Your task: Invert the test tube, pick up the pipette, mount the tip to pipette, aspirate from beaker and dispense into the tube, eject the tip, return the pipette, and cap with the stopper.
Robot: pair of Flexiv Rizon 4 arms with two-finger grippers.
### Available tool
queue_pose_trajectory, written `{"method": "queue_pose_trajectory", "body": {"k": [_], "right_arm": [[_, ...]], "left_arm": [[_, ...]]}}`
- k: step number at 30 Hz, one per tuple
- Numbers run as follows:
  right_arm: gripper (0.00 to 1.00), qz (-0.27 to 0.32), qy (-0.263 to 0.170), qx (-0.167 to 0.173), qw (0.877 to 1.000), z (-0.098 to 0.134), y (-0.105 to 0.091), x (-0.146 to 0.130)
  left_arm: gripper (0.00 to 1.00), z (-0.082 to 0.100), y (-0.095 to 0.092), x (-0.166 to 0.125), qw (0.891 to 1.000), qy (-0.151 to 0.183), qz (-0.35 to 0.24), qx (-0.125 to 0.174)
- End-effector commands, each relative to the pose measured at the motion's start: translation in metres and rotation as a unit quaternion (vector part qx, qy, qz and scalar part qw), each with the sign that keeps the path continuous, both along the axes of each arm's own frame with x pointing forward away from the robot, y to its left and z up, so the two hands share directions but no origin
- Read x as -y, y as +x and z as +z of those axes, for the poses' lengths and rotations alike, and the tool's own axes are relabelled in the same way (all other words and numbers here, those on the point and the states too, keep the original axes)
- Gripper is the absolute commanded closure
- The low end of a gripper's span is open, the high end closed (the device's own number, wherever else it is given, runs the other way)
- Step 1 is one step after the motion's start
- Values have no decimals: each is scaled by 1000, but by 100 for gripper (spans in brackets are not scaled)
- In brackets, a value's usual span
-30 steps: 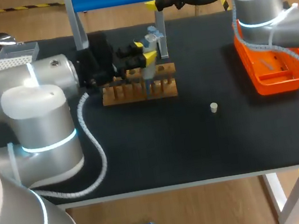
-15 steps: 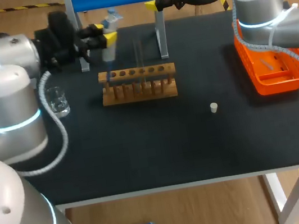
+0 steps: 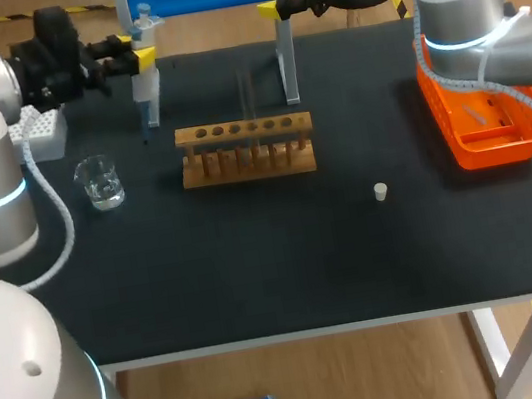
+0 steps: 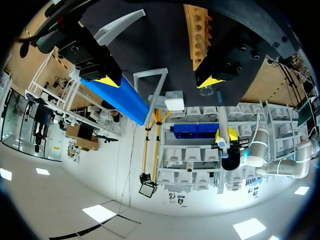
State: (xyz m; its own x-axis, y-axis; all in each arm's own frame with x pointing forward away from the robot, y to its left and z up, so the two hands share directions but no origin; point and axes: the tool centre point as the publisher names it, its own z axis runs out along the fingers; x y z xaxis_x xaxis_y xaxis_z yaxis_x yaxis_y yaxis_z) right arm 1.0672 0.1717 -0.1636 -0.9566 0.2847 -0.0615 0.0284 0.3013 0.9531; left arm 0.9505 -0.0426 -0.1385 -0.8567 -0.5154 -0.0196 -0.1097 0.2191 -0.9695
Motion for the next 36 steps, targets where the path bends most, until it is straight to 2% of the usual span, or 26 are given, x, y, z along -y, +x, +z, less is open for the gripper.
{"method": "queue_pose_trajectory", "body": {"k": [1,10,16,23,36], "right_arm": [[0,1,-1,-1,1000,1,0,1],[0,1,-1,-1,1000,1,0,1],[0,1,-1,-1,1000,1,0,1],[0,1,-1,-1,1000,1,0,1],[0,1,-1,-1,1000,1,0,1]], "left_arm": [[100,3,14,-2,1000,10,18,-12],[100,3,41,-10,995,13,88,-46],[100,-1,57,-6,992,18,107,-65],[100,-2,77,-6,989,14,128,-72],[100,-1,108,16,978,9,179,-104]]}}
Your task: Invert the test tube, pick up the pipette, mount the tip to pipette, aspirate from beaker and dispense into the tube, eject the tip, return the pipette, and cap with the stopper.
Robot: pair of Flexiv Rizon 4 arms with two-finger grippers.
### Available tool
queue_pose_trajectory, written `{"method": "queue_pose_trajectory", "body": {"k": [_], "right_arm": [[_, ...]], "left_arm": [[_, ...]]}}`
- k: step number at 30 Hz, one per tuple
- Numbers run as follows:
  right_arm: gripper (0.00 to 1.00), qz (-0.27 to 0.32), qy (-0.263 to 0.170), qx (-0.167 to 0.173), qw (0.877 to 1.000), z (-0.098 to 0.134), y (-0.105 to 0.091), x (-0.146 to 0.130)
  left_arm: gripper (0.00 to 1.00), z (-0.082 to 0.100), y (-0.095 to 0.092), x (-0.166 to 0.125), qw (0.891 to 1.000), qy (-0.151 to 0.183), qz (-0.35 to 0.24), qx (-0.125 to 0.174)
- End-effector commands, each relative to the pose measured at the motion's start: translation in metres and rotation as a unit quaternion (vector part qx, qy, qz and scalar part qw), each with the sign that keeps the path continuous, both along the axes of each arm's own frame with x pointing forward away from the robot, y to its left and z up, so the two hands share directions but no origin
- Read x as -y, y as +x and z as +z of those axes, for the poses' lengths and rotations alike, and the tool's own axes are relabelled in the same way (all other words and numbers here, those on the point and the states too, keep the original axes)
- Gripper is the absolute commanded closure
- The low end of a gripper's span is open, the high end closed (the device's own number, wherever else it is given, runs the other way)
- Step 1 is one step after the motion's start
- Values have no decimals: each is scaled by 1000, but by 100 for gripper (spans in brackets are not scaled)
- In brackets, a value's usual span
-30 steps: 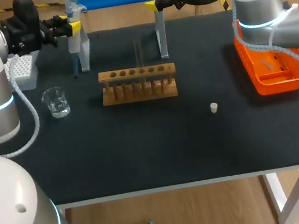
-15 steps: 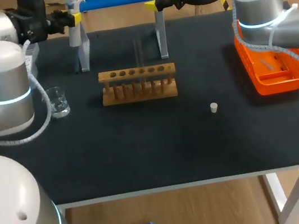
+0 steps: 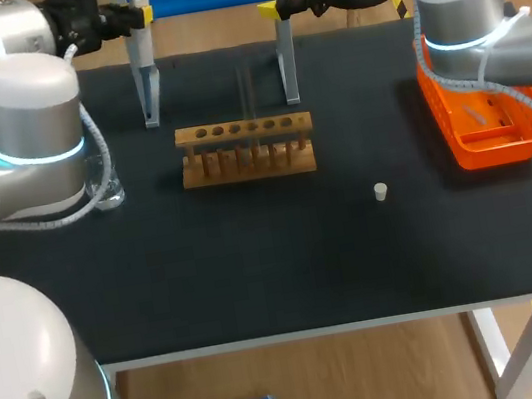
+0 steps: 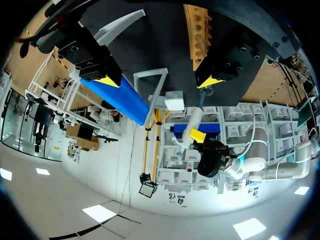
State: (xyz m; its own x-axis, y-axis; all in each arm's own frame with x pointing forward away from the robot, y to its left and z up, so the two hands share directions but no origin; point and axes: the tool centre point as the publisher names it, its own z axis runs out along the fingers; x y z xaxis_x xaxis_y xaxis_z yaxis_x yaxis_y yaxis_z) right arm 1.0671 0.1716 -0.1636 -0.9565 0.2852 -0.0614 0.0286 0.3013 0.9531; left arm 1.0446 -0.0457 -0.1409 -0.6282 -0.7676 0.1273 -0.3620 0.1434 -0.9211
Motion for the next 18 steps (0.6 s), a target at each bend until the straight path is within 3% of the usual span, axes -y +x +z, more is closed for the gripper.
{"method": "queue_pose_trajectory", "body": {"k": [1,18], "right_arm": [[0,1,-1,-1,1000,1,0,1],[0,1,-1,-1,1000,1,0,1]], "left_arm": [[100,1,16,14,1000,8,16,-8],[100,-7,46,15,998,10,62,-24]]}}
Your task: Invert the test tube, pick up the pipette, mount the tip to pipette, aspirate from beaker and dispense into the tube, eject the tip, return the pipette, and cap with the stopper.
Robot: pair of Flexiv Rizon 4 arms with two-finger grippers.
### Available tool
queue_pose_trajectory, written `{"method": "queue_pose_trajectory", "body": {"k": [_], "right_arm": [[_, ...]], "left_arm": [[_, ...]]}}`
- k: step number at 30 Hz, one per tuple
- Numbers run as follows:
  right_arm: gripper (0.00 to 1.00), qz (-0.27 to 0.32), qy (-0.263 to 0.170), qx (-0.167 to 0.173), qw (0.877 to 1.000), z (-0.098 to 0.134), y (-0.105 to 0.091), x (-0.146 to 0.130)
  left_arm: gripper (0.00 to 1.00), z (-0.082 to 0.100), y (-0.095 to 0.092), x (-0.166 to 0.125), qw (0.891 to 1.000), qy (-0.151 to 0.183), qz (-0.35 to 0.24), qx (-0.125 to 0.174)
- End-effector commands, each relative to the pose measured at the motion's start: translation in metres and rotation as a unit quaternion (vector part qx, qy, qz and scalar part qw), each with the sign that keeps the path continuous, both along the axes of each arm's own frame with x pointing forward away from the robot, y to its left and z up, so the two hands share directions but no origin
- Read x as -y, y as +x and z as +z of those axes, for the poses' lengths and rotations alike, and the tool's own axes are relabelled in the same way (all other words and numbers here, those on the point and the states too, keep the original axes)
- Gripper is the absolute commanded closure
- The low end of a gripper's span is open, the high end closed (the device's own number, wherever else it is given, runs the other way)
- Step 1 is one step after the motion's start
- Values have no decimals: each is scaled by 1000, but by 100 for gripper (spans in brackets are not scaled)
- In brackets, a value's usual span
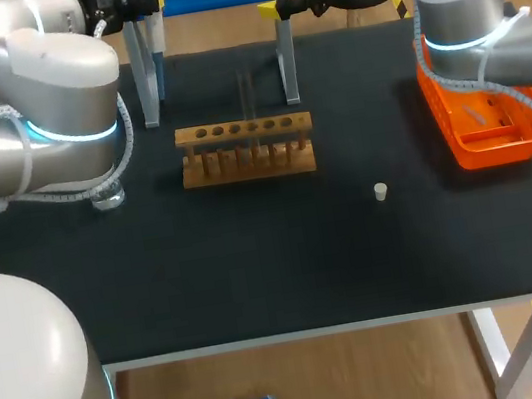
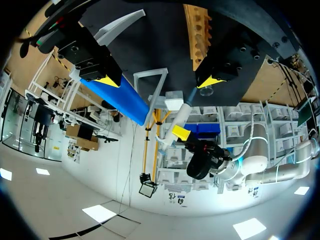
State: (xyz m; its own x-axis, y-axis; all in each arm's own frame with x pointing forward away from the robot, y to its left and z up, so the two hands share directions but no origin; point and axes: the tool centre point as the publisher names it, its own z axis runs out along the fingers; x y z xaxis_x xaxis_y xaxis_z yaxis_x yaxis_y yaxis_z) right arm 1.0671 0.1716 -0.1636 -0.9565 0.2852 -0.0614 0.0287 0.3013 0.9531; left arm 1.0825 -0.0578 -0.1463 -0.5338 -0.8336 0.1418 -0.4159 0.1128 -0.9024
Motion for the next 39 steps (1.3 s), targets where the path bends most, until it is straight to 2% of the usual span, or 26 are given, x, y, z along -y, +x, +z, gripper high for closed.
{"method": "queue_pose_trajectory", "body": {"k": [1,26,39], "right_arm": [[0,1,-1,-1,1000,1,0,1],[0,1,-1,-1,1000,1,0,1],[0,1,-1,-1,1000,1,0,1]], "left_arm": [[100,-2,10,3,1000,3,8,-2],[100,-16,40,-11,994,22,104,-17],[100,-15,62,-14,990,32,135,-16]]}}
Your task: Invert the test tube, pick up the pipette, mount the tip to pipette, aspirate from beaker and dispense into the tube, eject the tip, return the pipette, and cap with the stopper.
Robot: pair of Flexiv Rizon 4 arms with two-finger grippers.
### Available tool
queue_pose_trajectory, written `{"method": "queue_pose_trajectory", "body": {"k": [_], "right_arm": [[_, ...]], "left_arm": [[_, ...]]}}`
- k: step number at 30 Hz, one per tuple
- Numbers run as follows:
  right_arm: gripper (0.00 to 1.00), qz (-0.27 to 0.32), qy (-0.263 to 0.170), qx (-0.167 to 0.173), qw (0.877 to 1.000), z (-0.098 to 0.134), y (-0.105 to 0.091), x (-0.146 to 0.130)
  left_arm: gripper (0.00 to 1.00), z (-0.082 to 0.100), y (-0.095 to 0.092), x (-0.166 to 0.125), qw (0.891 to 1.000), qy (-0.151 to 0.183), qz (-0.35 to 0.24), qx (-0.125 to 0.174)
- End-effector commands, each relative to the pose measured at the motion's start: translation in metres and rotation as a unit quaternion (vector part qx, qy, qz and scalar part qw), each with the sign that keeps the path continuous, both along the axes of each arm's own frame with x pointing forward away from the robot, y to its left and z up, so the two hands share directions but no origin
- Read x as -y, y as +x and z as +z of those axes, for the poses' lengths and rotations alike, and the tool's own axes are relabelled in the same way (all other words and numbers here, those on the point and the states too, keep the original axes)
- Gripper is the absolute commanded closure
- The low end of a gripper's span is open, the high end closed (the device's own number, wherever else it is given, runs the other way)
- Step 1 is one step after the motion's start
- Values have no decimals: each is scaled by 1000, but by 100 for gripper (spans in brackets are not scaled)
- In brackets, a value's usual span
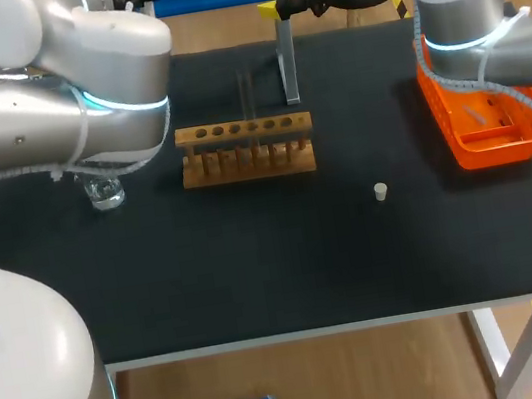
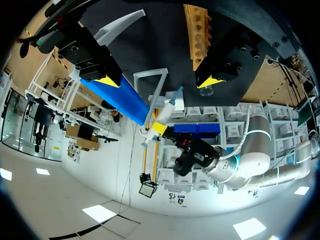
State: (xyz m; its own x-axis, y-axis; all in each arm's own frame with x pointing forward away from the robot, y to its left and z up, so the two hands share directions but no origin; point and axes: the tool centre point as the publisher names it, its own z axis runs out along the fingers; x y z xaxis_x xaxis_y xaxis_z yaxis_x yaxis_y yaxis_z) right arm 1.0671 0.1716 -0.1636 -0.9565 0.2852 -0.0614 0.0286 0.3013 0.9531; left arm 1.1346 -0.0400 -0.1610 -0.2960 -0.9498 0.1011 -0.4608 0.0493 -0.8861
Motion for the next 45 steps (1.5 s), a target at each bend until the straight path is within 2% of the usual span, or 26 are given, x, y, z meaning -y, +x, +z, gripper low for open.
{"method": "queue_pose_trajectory", "body": {"k": [1,30,45], "right_arm": [[0,1,-1,-1,1000,1,0,1],[0,1,-1,-1,1000,1,0,1],[0,1,-1,-1,1000,1,0,1]], "left_arm": [[100,-1,12,4,1000,4,6,-4],[100,-11,31,-4,999,11,41,-22],[100,-28,35,-2,998,9,43,-38]]}}
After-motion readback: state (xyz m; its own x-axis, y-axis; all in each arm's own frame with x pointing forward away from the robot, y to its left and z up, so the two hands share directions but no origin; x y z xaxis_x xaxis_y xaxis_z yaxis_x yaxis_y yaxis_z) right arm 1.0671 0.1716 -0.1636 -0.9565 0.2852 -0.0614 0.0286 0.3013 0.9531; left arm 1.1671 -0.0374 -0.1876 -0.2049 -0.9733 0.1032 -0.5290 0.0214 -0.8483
